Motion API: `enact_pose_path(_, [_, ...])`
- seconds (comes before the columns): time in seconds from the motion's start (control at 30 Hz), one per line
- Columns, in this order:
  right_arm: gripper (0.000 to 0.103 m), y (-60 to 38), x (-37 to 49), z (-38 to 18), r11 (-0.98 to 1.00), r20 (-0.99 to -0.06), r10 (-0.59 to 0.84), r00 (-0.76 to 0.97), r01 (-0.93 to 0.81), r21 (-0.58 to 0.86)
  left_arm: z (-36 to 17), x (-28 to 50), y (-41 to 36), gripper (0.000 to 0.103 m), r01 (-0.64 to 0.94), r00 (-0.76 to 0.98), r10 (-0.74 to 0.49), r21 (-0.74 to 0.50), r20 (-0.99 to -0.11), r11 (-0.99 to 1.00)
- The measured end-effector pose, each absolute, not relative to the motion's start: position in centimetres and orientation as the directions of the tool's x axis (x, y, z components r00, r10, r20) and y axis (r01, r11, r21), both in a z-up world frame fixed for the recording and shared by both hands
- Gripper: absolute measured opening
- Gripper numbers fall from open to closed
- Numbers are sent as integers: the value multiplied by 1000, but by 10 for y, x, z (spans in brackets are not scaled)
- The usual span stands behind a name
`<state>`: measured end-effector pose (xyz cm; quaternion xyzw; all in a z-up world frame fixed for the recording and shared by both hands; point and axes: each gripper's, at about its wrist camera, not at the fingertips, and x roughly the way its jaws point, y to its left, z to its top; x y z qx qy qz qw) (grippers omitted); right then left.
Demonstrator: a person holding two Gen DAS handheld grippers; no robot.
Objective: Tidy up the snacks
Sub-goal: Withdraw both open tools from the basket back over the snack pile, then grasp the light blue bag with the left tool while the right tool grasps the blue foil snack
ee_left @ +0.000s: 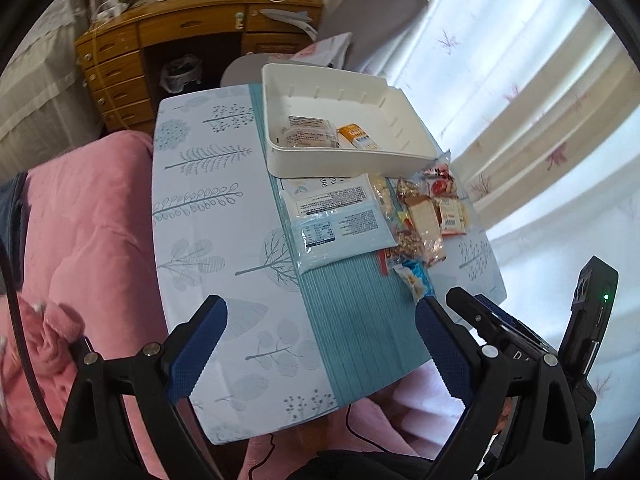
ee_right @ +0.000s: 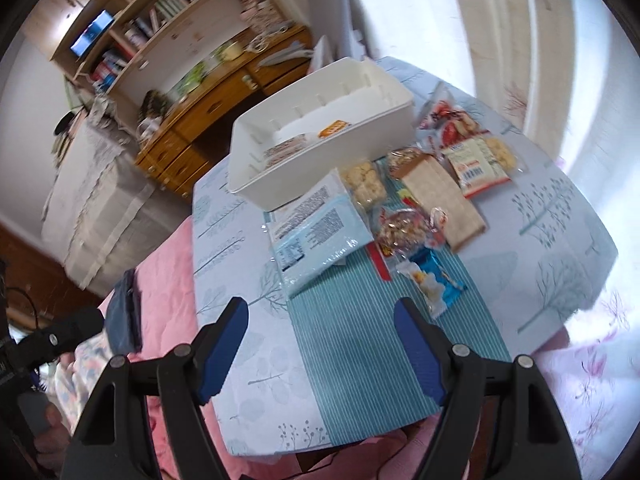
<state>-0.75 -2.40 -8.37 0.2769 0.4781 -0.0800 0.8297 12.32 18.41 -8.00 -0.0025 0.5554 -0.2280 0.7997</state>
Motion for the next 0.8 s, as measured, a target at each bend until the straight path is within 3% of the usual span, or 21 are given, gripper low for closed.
enact_pose_path(0.57, [76, -18, -37, -126, 832, -852, -92, 516, 510, 219, -111, 168, 125, 95, 664, 261, -284, -42, -923, 747])
enact_pose_path(0.8, [76, -30, -23, -153, 858, -874, -112, 472, 490, 155, -144, 187, 89, 95, 732, 222, -205, 25, -953, 680])
